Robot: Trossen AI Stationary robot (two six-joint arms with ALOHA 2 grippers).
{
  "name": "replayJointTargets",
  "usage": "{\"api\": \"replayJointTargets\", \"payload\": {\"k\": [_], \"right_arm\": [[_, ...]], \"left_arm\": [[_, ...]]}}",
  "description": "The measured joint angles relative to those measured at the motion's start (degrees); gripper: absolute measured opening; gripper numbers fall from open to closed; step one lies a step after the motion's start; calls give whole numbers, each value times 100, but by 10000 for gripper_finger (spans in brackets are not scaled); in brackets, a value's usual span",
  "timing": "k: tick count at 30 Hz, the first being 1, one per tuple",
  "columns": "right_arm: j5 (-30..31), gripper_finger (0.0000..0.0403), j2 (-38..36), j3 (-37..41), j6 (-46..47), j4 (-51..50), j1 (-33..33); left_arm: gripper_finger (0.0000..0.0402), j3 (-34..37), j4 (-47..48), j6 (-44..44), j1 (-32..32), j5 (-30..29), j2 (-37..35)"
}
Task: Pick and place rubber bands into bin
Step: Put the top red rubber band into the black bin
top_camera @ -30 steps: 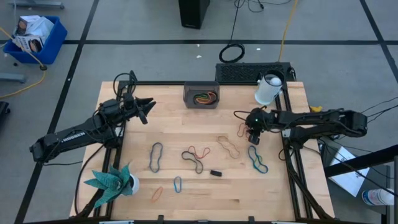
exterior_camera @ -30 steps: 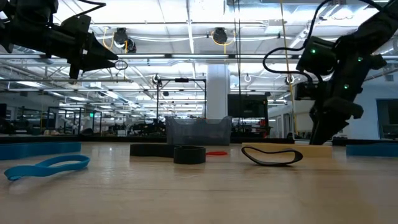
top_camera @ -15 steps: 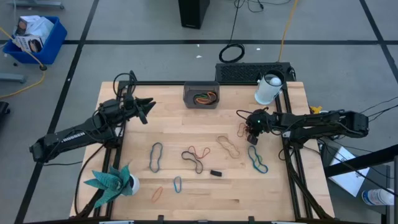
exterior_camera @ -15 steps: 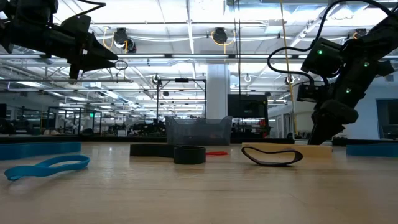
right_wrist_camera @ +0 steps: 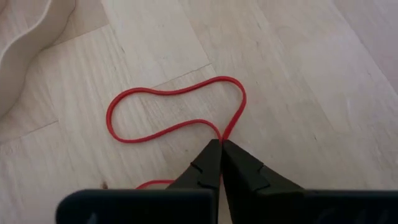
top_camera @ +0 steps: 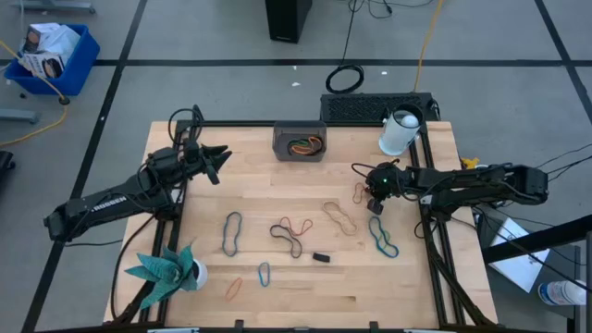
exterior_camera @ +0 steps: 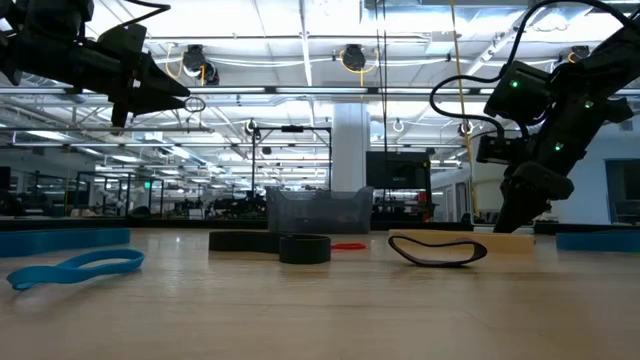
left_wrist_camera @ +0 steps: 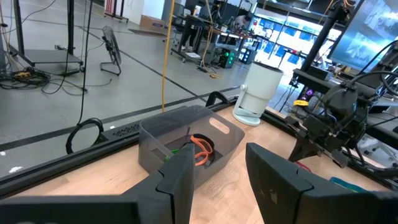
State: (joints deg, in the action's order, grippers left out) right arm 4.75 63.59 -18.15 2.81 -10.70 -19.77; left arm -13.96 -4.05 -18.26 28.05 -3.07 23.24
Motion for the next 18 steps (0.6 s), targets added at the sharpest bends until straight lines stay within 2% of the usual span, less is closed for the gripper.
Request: {"api": "replayJointTargets", "payload": {"k": [11,18], "right_arm": [[-29,1,-39,13,246,238,0],[-9,0,-504,-37,456,732,-4]], "left_arm": [[150,0,0,0,-1,0,0],[150,0,0,0,0,-2,0]]}}
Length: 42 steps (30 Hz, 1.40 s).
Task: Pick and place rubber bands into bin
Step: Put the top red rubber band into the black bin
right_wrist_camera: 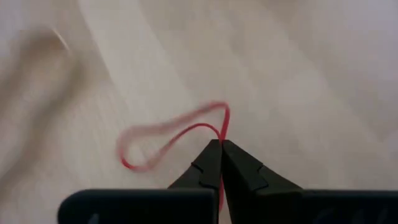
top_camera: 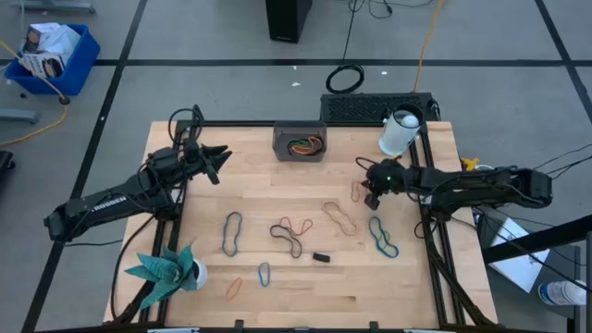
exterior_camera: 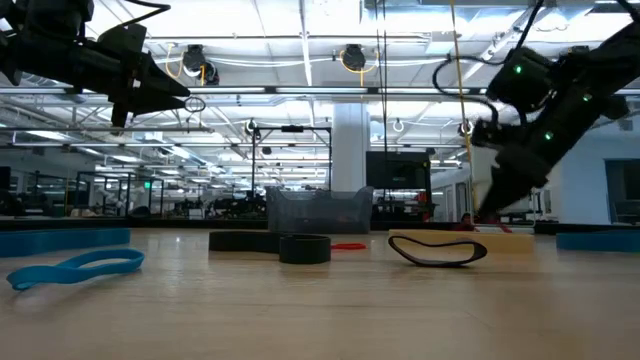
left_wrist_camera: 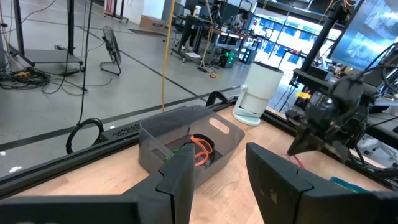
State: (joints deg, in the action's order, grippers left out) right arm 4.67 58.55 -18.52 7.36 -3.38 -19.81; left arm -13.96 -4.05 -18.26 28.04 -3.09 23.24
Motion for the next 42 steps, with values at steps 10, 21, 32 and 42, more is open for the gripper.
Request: {"api": "replayJointTargets", "payload": {"k": [10,21,32,42], "right_arm": [[-7,0,-823,-877,-285,903,0],[2,0,-800,-2337,-1293,2061,-233],[-22,0,486,-4930,-1710,17,-651],[-30,0,2148,-6189,-1914,-697,-728]], "left_arm": [[150,0,0,0,1,-1,-2],[150,0,0,0,1,-3,0],[150,0,0,0,-1,-3,0],[150,0,0,1,-1,-3,-2]]}}
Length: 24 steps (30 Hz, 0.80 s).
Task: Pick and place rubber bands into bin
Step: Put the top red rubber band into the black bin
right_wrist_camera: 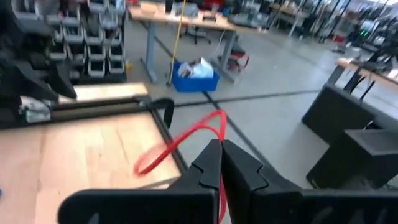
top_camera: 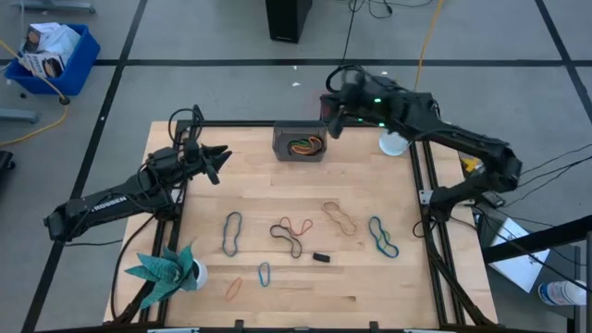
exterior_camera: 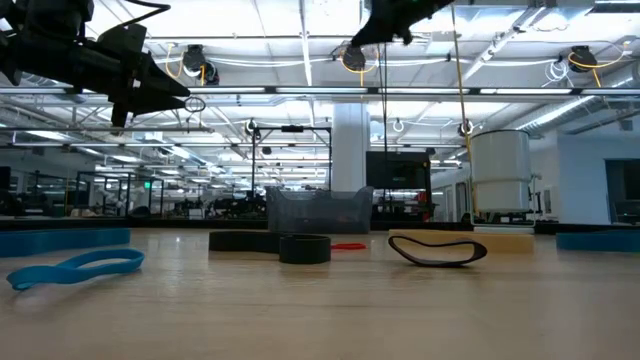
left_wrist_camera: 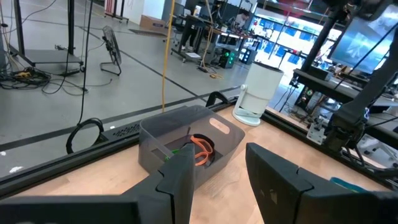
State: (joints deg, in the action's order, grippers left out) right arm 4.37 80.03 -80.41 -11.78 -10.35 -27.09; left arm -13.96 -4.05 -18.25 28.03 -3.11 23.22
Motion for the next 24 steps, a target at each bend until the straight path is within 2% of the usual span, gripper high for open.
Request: {"api": "replayJointTargets", "payload": {"k": [11,24], "right_arm": [[-7,0,1609,4,-4,-107,0],[2,0,2645,6,36,-206,-7]], "left_arm": [[150,0,20,1,2,0,0],[150,1,273,0,0,0,0]]}}
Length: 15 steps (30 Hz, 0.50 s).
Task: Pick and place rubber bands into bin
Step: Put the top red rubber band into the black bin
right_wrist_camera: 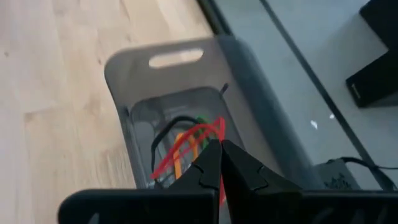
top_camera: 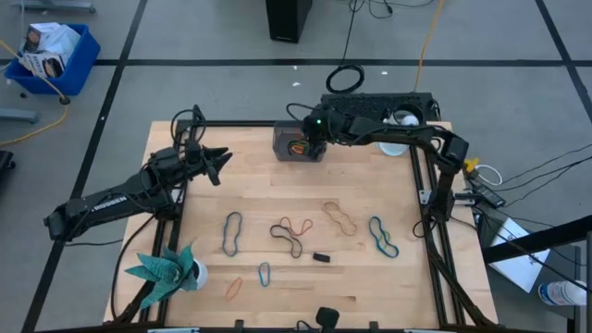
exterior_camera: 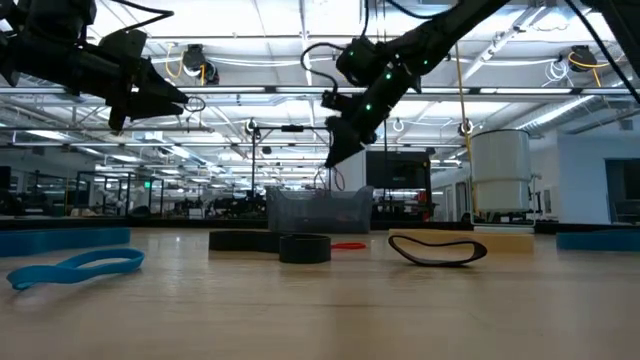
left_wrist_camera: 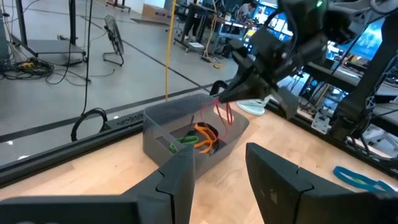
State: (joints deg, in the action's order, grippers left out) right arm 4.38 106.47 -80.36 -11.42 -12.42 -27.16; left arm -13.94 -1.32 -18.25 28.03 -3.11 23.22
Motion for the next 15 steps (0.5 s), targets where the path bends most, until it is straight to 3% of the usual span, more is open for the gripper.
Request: {"api": "replayJointTargets", "payload": {"k": [15], "right_arm": [[2,0,378,4,280,-334,-67]], "left_arm": [[150,-1,7,-1,2,0,2]]}}
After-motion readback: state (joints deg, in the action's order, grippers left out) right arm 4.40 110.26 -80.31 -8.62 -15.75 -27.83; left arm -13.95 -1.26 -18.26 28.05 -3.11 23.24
